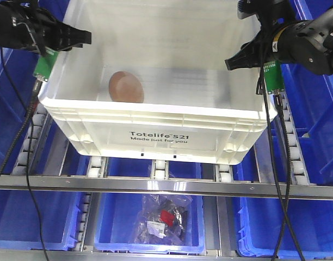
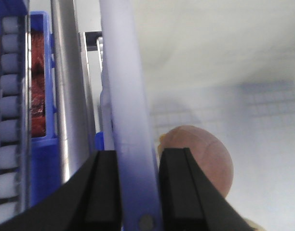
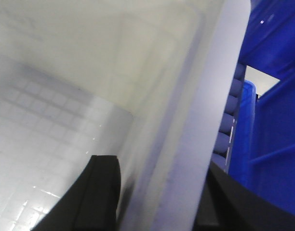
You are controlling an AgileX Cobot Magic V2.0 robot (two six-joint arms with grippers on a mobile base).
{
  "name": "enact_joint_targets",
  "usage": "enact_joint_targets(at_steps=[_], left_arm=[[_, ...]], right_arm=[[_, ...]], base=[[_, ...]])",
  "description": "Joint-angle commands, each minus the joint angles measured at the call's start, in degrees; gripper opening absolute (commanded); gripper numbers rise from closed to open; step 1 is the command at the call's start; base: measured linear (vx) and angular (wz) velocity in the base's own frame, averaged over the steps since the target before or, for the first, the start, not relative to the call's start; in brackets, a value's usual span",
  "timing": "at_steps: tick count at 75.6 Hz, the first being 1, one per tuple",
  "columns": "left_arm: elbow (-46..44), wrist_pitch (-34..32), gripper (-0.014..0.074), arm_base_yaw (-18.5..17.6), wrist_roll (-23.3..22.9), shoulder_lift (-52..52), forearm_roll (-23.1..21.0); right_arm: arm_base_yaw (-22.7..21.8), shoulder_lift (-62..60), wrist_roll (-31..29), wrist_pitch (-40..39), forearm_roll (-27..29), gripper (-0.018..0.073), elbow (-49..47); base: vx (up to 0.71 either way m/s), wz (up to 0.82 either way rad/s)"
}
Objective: Place moving items into box and shelve
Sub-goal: 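Lower the tote with both grippers onto the roller shelf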
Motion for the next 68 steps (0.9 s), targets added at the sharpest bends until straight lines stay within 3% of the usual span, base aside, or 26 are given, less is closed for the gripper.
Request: enact_joint_targets(at_steps=[1, 12, 23, 31, 43, 68], left_arm=[[-2.9, -9.3, 0.0116, -2.3, 0.5, -3.5, -6.8], [-2.9, -5.9, 0.0321, -2.3, 0.8, -3.5, -6.5], [-2.9, -5.4, 0.0561, -2.3, 3.6, -3.5, -6.4], [-2.9, -4.3, 0.0662, -2.3, 3.6, -3.7, -6.4], [-2.9, -3.7, 0.0666, -2.3, 3.6, -4.7, -5.9], [-3.0, 0.1, 0.0571, -2.3, 3.5, -8.9, 1.2]], right_arm=[[1.5, -2.4, -0.7, -10.5, 0.0, 0.0042, -4.0], [1.5, -2.4, 0.0, -4.7, 0.0, 0.0173, -7.0], [1.5, -2.4, 2.6, -3.5, 0.3, 0.0428, -7.2], [1.5, -2.6, 5.4, -1.4, 0.3, 0.0608, -7.2], [1.5, -4.0, 6.6, 4.0, 0.2, 0.0716, -7.2], [1.5, -4.6, 6.6, 6.2, -1.4, 0.0625, -7.2]], base=[[0.00, 0.00], [0.00, 0.00], [0.00, 0.00], [0.00, 0.00], [0.00, 0.00], [0.00, 0.00]])
